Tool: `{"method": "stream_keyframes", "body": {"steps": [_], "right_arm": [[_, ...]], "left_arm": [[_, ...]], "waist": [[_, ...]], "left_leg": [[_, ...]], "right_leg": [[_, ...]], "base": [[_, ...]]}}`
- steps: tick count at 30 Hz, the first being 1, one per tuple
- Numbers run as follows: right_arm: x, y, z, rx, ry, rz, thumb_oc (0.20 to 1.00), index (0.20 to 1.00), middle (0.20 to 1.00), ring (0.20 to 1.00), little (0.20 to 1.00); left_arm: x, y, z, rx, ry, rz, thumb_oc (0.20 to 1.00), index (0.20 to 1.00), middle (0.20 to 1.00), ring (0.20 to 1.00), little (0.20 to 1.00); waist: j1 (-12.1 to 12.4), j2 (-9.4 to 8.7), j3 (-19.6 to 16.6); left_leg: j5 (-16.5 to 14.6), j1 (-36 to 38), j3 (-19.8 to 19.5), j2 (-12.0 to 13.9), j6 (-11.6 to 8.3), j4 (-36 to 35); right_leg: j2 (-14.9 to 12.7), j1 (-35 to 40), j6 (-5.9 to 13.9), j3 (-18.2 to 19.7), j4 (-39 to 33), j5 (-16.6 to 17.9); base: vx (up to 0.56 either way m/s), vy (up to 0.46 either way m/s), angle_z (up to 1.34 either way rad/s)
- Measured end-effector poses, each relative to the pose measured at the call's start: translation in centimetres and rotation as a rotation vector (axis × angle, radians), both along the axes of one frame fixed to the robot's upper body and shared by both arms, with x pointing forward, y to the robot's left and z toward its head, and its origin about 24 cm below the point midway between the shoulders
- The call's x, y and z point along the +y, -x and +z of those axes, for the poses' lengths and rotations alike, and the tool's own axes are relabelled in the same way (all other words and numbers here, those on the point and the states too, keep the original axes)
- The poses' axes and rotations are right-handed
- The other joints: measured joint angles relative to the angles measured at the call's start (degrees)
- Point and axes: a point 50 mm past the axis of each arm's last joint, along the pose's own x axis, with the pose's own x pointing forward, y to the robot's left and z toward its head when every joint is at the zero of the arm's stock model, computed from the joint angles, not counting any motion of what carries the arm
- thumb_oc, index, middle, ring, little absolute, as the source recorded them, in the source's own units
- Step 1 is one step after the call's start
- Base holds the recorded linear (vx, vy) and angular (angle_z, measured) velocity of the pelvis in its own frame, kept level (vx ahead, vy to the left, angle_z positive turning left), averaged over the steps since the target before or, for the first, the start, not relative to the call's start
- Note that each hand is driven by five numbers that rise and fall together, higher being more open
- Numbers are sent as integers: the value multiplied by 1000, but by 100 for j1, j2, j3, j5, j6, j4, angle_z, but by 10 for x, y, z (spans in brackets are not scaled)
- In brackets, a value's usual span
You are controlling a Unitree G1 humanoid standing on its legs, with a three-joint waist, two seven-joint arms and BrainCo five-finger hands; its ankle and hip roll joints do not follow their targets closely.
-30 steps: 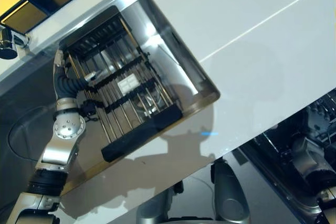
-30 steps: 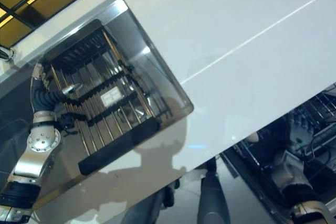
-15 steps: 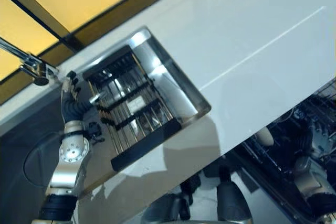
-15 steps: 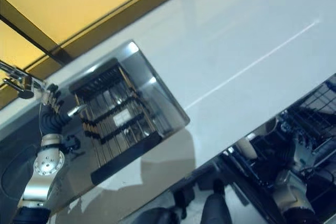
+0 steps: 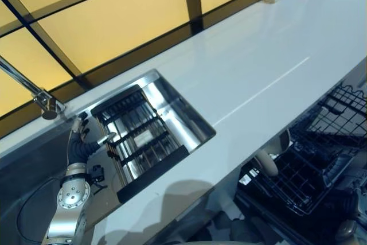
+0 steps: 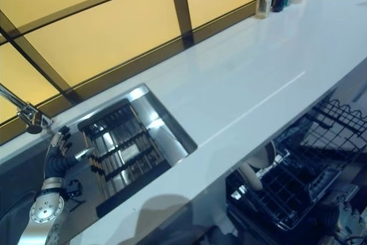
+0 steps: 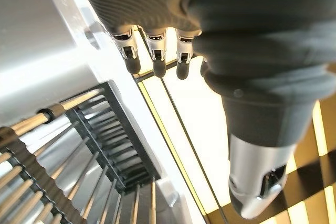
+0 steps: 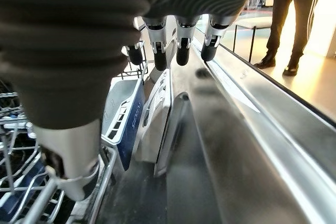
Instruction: Pick up plates and place into dishwasher.
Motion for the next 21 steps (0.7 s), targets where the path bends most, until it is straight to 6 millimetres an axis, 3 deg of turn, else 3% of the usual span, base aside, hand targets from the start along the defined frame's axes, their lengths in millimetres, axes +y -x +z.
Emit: {"method": "stream_keyframes", "body": {"steps": [5,21], "right_arm": [[-6,13,4,-36,-17,-38,1000,1000,1000,1000,1000],[-12,17,29,-362,-272,-60,1000,1000,1000,1000,1000]], "left_arm": [[2,5,-4,11,11,-6,1000,1000,1000,1000,1000],[12,39,-35,157,57,-1,1000,1000,1000,1000,1000]], "waist": [[-31,106,-105],[-140,144,-103]], "left_leg": [[-4,201,0,-17,-5,-54],[-95,597,54,-174,-45,97]], "right_leg": [[-10,106,7,3,88,-94],[-136,135,-14,171,890,-493]], "base": [[107,47,0],[105,23,-4]]}}
